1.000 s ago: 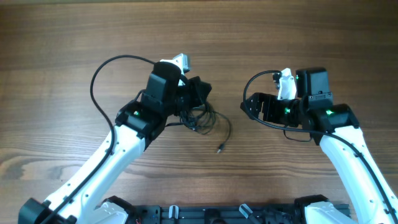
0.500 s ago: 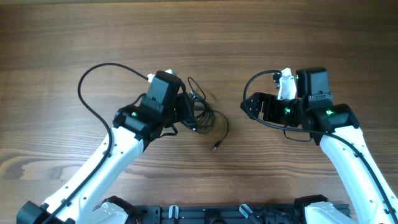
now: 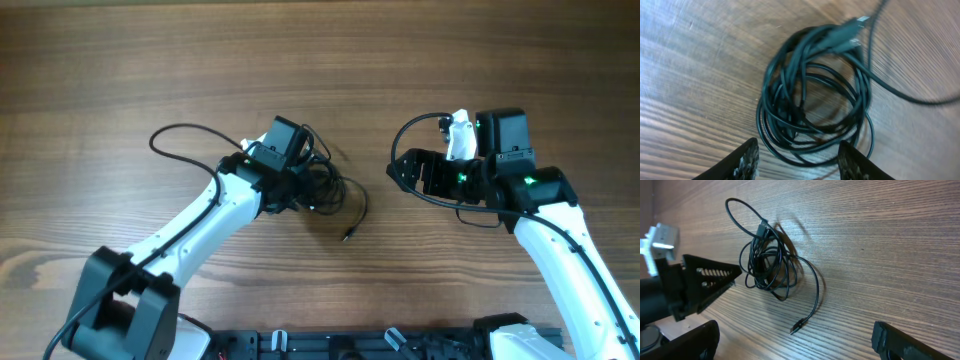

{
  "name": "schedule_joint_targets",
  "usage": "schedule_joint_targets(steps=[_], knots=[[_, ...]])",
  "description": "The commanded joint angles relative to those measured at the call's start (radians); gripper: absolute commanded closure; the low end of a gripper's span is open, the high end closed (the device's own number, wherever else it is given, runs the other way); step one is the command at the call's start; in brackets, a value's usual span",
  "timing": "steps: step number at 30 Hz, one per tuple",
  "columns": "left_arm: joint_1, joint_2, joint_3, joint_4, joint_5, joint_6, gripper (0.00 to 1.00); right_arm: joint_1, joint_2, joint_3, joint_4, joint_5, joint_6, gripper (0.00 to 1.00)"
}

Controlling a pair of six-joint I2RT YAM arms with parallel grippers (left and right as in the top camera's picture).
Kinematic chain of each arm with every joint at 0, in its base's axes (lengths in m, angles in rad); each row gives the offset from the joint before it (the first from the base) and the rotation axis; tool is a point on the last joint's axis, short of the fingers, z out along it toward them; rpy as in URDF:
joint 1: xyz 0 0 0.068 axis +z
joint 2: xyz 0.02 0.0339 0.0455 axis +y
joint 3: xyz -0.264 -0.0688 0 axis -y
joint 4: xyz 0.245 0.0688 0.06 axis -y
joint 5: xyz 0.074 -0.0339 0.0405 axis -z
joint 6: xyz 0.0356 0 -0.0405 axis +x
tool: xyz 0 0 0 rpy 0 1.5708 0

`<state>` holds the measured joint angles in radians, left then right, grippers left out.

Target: Untangle cables

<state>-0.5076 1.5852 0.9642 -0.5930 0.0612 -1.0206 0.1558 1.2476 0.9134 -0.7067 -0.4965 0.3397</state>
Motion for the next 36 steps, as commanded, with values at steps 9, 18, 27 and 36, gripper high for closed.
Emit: schedule_joint_targets(steps=[9,18,27,36], knots=[[0.004,0.036,0.003,0.0,-0.002,-0.17,0.51,0.004,0.017,0.008,0.0,0.002,0.001,0.0],[-0.007,0.119,0.003,-0.001,-0.047,-0.17,0.51,0.004,0.017,0.008,-0.002,0.002,0.001,0.0],[-0.005,0.117,0.004,0.049,-0.048,-0.143,0.96,0.004,0.017,0.008,-0.002,0.002,0.001,0.0],[-0.005,-0.068,0.007,0.269,0.275,0.436,0.96,0.004,0.017,0.008,0.048,0.002,0.001,0.01]])
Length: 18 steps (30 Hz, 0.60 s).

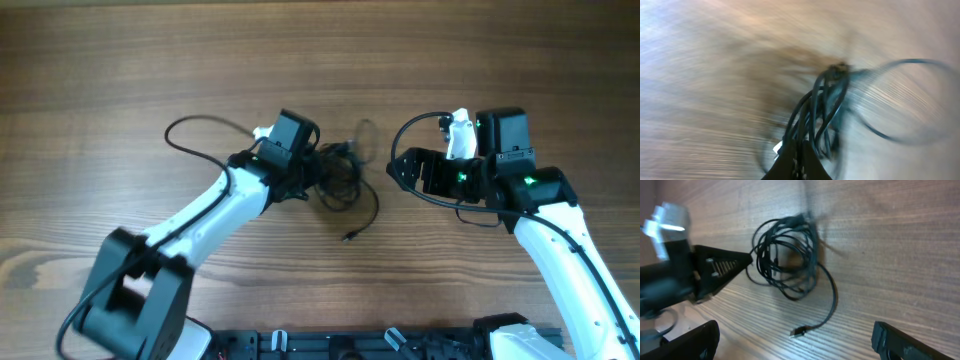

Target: Untangle cables

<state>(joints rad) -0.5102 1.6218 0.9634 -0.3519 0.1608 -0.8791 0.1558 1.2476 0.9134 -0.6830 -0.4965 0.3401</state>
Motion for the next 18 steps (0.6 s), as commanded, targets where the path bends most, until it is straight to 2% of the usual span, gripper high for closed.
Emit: schedule_joint_targets(steps=[1,8,13,18], knots=[[-0.002,-0.132,0.008,0.034,0.207,0.348,0.96,0.004,0.017,0.008,0.032,0.002,0.0,0.0],[-0.002,-0.254,0.008,0.045,0.316,0.378,0.96,0.004,0.059,0.008,0.05,0.002,0.003,0.0],[-0.003,-0.266,0.008,0.047,0.342,0.378,0.96,0.004,0.124,0.008,0.049,-0.003,0.003,0.0],[-0.003,-0.266,0.008,0.074,0.402,0.378,0.96,0.011,0.204,0.008,0.049,-0.086,-0.001,0.0]])
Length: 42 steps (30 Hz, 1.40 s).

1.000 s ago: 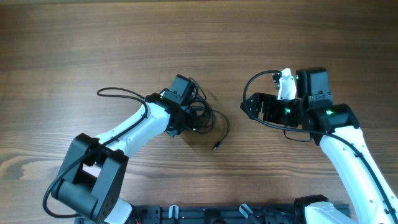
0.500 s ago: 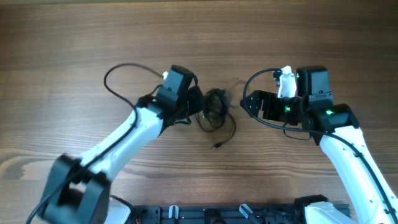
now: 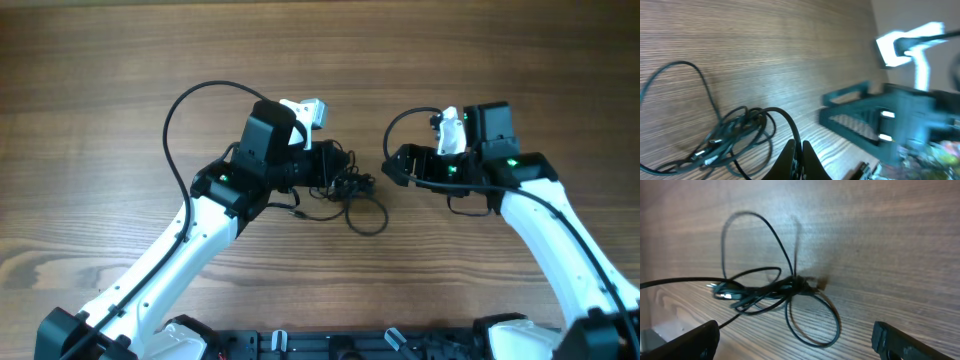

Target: Untangle cables

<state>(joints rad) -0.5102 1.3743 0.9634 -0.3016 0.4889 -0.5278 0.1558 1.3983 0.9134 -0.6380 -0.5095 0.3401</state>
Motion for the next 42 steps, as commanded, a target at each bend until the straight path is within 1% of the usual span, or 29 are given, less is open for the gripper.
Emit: schedule_joint_targets(steps=[1,6,7,9,10,11,13,15,16,18,20,23,27,30,31,33,37,40,41,42], knots=[[-0.003,-0.019,0.008,0.031,0.075,0.027,0.96,0.017,0.069,0.008,0.003,-0.079,0.0,0.0],[-0.003,-0.019,0.008,0.067,0.087,0.025,0.96,0.07,0.127,0.008,0.003,-0.08,0.005,0.01],[-0.003,-0.019,0.008,0.075,0.098,0.023,0.96,0.08,0.133,0.008,0.005,-0.08,0.015,0.02],[-0.003,-0.019,0.008,0.082,0.106,0.023,0.96,0.103,0.144,0.008,0.014,-0.075,0.093,0.07],[-0.003,-0.019,0.008,0.082,0.106,0.023,0.96,0.11,0.148,0.008,0.021,-0.076,0.145,0.12],[-0.003,-0.019,0.008,0.082,0.106,0.023,0.96,0.115,0.15,0.008,0.028,-0.075,0.191,0.14],[-0.003,-0.019,0.008,0.074,0.106,0.023,0.96,0.124,0.15,0.008,0.052,-0.076,0.304,0.23],[-0.003,-0.019,0.008,0.063,0.106,0.023,0.96,0.134,0.15,0.008,0.081,-0.076,0.402,0.28],[-0.003,-0.019,0.008,0.054,0.106,0.023,0.96,0.141,0.15,0.008,0.1,-0.075,0.451,0.32],[-0.003,-0.019,0.008,0.047,0.108,0.023,0.96,0.155,0.15,0.008,0.136,-0.076,0.496,0.35],[-0.003,-0.019,0.007,0.047,0.117,0.023,0.96,0.173,0.15,0.008,0.171,-0.074,0.533,0.35],[-0.003,-0.019,0.007,0.047,0.117,0.023,0.96,0.204,0.15,0.008,0.191,-0.044,0.585,0.41],[-0.003,-0.019,0.007,0.048,0.117,0.023,0.96,0.243,0.15,0.008,0.179,0.01,0.641,0.47],[-0.003,-0.019,0.007,0.047,0.117,0.023,0.96,0.266,0.15,0.008,0.157,0.054,0.686,0.55],[-0.003,-0.019,0.007,0.047,0.117,0.023,0.96,0.27,0.15,0.008,0.151,0.066,0.692,0.58],[-0.003,-0.019,0.007,0.047,0.117,0.023,0.96,0.273,0.15,0.008,0.146,0.086,0.692,0.68],[-0.003,-0.019,0.007,0.047,0.117,0.023,0.96,0.272,0.15,0.008,0.134,0.15,0.692,0.8],[-0.003,-0.019,0.007,0.04,0.116,0.024,0.96,0.272,0.15,0.008,0.101,0.21,0.692,0.93],[-0.001,-0.019,0.007,0.019,0.103,0.027,0.96,0.272,0.15,0.008,0.067,0.26,0.69,0.96],[0.001,-0.019,0.007,-0.002,0.083,0.027,0.96,0.272,0.15,0.008,0.044,0.297,0.69,0.96]])
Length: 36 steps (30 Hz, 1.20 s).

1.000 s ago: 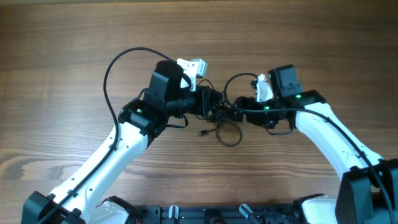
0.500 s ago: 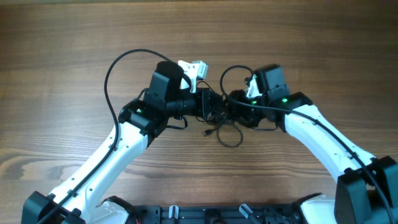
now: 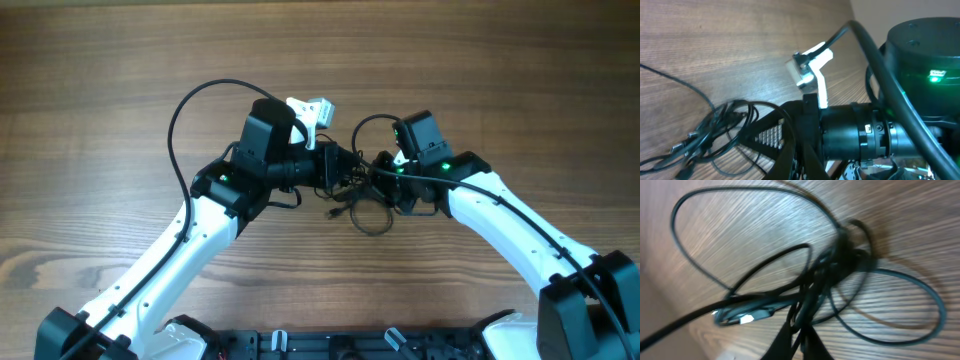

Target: Untangle cables

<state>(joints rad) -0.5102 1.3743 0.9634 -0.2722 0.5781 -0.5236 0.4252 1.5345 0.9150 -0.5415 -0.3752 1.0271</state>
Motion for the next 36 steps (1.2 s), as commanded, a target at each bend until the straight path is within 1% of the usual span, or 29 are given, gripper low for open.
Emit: schedule_joint_targets(steps=[1,8,11,13,20,23,27,31,32,34,35,36], knots=[[0.005,-0.019,0.007,-0.057,-0.032,0.023,0.96,0.003,0.014,0.006,-0.077,0.203,-0.001,0.96],[0.072,-0.019,0.007,-0.318,-0.306,0.023,0.96,0.003,0.014,0.006,-0.241,0.439,-0.007,0.96],[0.126,-0.019,0.007,-0.394,-0.398,0.023,0.96,0.003,0.014,0.006,-0.274,0.488,-0.006,0.96],[0.169,-0.019,0.007,-0.421,-0.424,0.023,0.96,0.003,0.014,0.006,-0.282,0.5,-0.006,0.96],[0.364,-0.019,0.007,-0.454,-0.404,0.023,0.96,-0.02,0.014,0.006,-0.29,0.502,-0.006,0.96],[0.418,-0.019,0.007,-0.455,-0.404,0.022,0.96,-0.022,0.014,0.006,-0.293,0.502,-0.006,0.96],[0.455,-0.019,0.007,-0.455,-0.402,0.019,0.96,-0.022,0.014,0.006,-0.29,0.502,-0.006,0.96],[0.454,-0.019,0.007,-0.455,-0.335,0.019,0.96,-0.022,0.014,0.006,-0.285,0.502,-0.006,0.96],[0.448,-0.019,0.007,-0.455,-0.311,0.019,0.96,-0.022,0.014,0.006,-0.262,0.494,-0.011,0.96],[0.435,-0.019,0.007,-0.455,-0.294,0.019,0.96,-0.022,0.014,0.007,-0.211,0.442,-0.076,0.96],[0.428,-0.019,0.007,-0.455,-0.293,0.019,0.9,-0.022,0.014,0.006,-0.167,0.383,-0.136,0.96],[0.419,-0.018,0.007,-0.454,-0.289,0.019,0.79,-0.022,0.014,0.006,-0.144,0.344,-0.166,0.96]])
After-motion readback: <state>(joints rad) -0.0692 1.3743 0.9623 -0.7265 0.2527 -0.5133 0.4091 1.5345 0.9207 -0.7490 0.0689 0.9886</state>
